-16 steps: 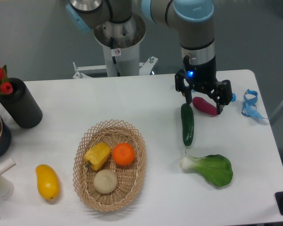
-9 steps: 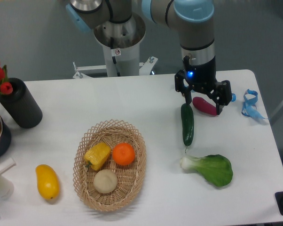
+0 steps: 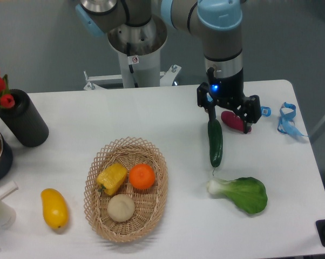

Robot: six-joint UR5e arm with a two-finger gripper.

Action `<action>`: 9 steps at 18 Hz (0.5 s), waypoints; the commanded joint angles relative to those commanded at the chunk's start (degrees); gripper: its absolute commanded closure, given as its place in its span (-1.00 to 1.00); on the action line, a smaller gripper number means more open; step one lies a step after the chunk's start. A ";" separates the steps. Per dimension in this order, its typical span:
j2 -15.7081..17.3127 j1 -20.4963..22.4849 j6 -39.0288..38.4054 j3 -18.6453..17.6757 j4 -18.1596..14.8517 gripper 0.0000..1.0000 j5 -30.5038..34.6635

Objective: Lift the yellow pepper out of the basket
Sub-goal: 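Move the open gripper over to the wicker basket above the yellow pepper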

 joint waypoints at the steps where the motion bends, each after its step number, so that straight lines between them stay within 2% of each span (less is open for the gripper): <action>1: -0.09 -0.09 0.00 -0.35 0.44 -1.00 -0.09; 4: -0.44 -0.61 -0.79 -0.79 0.71 -1.00 -0.26; 9: -2.28 -4.04 -11.67 -0.36 1.67 -1.00 -1.49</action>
